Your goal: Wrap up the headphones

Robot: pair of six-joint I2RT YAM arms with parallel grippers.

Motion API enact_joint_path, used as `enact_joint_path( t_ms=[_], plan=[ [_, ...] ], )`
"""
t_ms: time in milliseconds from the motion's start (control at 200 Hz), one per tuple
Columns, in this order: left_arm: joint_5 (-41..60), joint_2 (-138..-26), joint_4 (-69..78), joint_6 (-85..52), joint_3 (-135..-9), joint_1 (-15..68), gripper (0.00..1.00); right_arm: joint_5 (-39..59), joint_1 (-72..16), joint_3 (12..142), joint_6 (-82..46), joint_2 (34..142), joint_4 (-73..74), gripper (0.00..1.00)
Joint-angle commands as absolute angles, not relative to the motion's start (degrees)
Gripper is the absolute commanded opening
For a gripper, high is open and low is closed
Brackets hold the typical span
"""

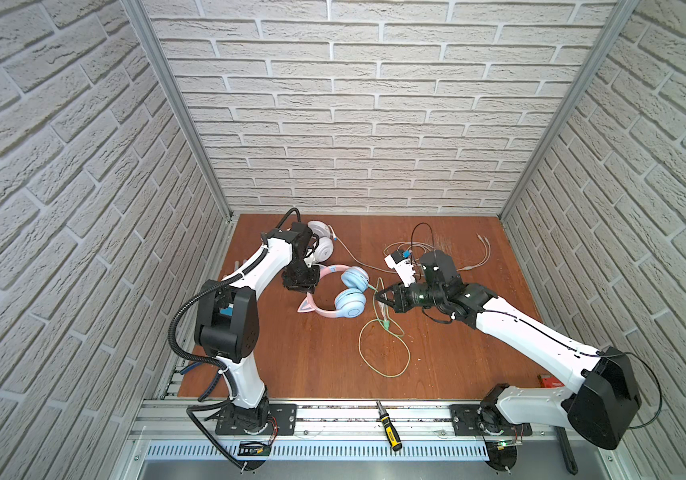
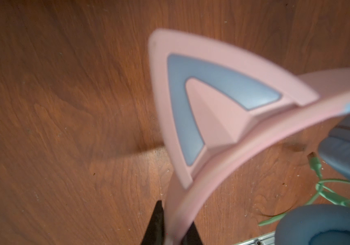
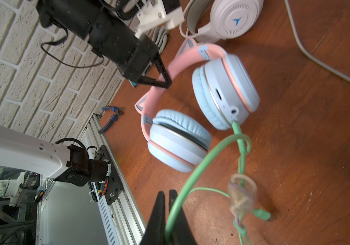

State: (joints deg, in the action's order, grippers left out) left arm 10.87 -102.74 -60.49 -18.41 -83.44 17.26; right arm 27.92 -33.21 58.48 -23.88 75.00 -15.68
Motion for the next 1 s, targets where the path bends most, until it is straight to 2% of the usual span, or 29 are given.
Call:
enact_joint_path(
  t_ms=[0, 380, 520, 615, 990],
  plan=[
    [10.5, -102.4, -62.2, -20.0, -85.8, 18.4, 0.00, 25.6, -33.6, 62.5, -25.0, 77.4, -15.3, 0.06],
    [8.3, -100.1, -63.6, -21.1, -85.9, 18.2, 0.00, 7.5, -33.9, 64.8, -30.3, 76.0, -25.0, 0.06],
    [8.6, -100.6, -63.7, -21.3, -87.0, 18.7, 0.00, 7.8, -34.2, 64.5, -32.4, 76.0, -21.9, 0.06],
    [8.6, -100.9, -63.6, -21.7, -87.0, 19.5, 0.00, 4.1, -35.7, 66.4, -34.7, 77.5, -21.7, 0.06],
    [7.3, -100.8, -62.7, -23.7, -85.7, 21.4, 0.00, 2.2, -39.4, 74.0, -40.2, 88.1, -13.1, 0.07]
  ],
)
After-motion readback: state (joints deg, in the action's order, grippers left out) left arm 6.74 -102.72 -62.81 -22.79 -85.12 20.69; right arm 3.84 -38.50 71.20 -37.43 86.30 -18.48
